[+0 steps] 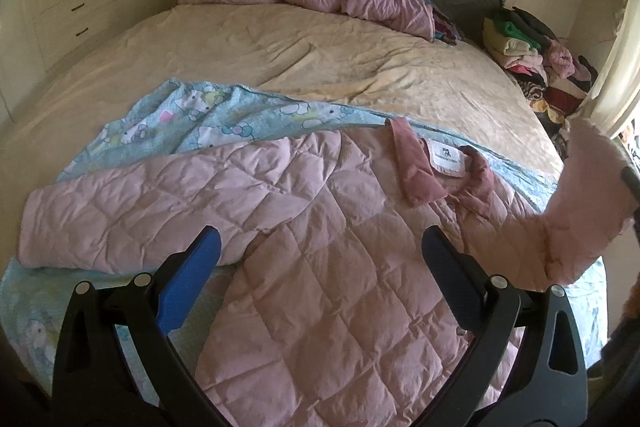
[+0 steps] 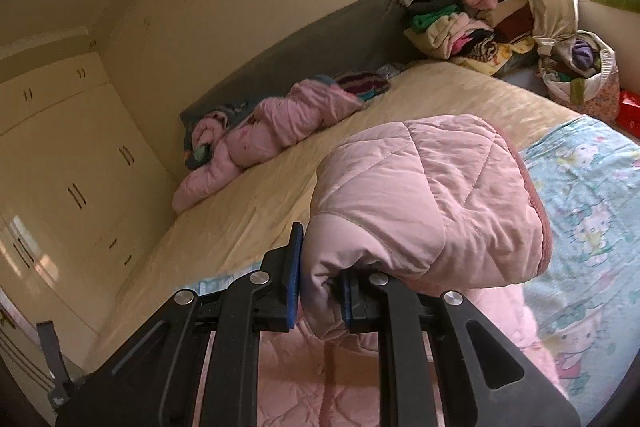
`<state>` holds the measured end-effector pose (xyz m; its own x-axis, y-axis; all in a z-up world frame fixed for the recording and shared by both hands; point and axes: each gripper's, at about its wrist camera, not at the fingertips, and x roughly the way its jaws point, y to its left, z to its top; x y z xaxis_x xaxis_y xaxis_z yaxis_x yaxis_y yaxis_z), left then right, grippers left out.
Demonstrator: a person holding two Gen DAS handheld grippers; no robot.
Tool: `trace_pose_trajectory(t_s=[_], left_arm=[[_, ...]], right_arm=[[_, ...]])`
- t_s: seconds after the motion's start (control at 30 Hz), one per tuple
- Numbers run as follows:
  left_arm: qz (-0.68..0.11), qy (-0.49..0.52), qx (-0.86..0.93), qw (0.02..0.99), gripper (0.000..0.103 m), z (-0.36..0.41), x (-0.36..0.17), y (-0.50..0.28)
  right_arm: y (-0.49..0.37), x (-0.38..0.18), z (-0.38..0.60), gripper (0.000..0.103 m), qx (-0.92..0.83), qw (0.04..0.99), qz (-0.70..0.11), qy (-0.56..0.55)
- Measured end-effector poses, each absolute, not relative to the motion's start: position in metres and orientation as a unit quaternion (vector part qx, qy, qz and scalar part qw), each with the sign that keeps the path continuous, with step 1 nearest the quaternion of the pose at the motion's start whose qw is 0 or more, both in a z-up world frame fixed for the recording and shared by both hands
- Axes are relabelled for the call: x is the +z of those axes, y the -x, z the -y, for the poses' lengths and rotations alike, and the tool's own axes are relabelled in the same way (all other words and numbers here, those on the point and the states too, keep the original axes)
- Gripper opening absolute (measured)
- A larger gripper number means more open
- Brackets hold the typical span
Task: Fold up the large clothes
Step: 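Carry the held sleeve with the right tool across the jacket front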
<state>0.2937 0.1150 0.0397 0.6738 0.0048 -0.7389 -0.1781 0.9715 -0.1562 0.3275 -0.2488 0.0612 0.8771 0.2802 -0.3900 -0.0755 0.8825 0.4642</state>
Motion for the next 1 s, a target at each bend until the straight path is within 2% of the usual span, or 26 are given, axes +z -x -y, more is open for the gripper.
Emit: trace_pose_trajectory(t_s=[0.3, 0.43, 0.5, 0.53, 0.6, 0.63, 0.67, 0.77, 0.87, 0.9, 0.93, 1.0], left_arm=[[-0.422, 0.119, 0.031, 0.898, 0.094, -0.114, 0.012, -0.3], [-0.436, 0.125, 0.02, 0.891, 0.094, -0.111, -0.002, -0.301], [-0.441, 0.126, 0.018, 0.888, 0.094, -0.11, -0.008, -0.302], [-0.445, 0.127, 0.016, 0.886, 0.094, -0.109, -0.011, -0.303], [-0.449, 0.131, 0.012, 0.884, 0.094, -0.108, -0.015, -0.305], [-0.45, 0.132, 0.011, 0.883, 0.094, -0.107, -0.017, -0.305], [-0.45, 0.134, 0.01, 0.883, 0.094, -0.107, -0.018, -0.306], [-0.453, 0.142, 0.001, 0.88, 0.094, -0.103, -0.02, -0.309], [-0.454, 0.146, -0.004, 0.879, 0.094, -0.1, -0.021, -0.311], [-0.455, 0.15, -0.007, 0.878, 0.094, -0.098, -0.021, -0.311], [-0.456, 0.154, -0.01, 0.877, 0.094, -0.097, -0.02, -0.312], [-0.454, 0.161, -0.019, 0.876, 0.094, -0.096, -0.018, -0.31]], right_arm=[[-0.35, -0.016, 0.182, 0.015, 0.117, 0.92, -0.309, -0.21], [-0.355, -0.06, 0.165, 0.02, 0.113, 0.899, -0.355, -0.23], [-0.355, -0.082, 0.162, 0.032, 0.111, 0.882, -0.384, -0.249], [-0.353, -0.088, 0.162, 0.045, 0.111, 0.878, -0.39, -0.256], [-0.346, -0.094, 0.167, 0.047, 0.108, 0.869, -0.396, -0.276], [-0.342, -0.094, 0.17, 0.051, 0.109, 0.866, -0.394, -0.286], [-0.338, -0.092, 0.176, 0.059, 0.102, 0.866, -0.391, -0.295], [-0.318, -0.084, 0.199, 0.07, 0.063, 0.872, -0.357, -0.328], [-0.323, -0.082, 0.21, 0.069, 0.048, 0.872, -0.344, -0.344], [-0.325, -0.084, 0.211, 0.064, 0.051, 0.87, -0.345, -0.347], [-0.329, -0.082, 0.211, 0.04, 0.063, 0.871, -0.344, -0.346], [-0.332, -0.074, 0.207, 0.03, 0.072, 0.882, -0.331, -0.326]])
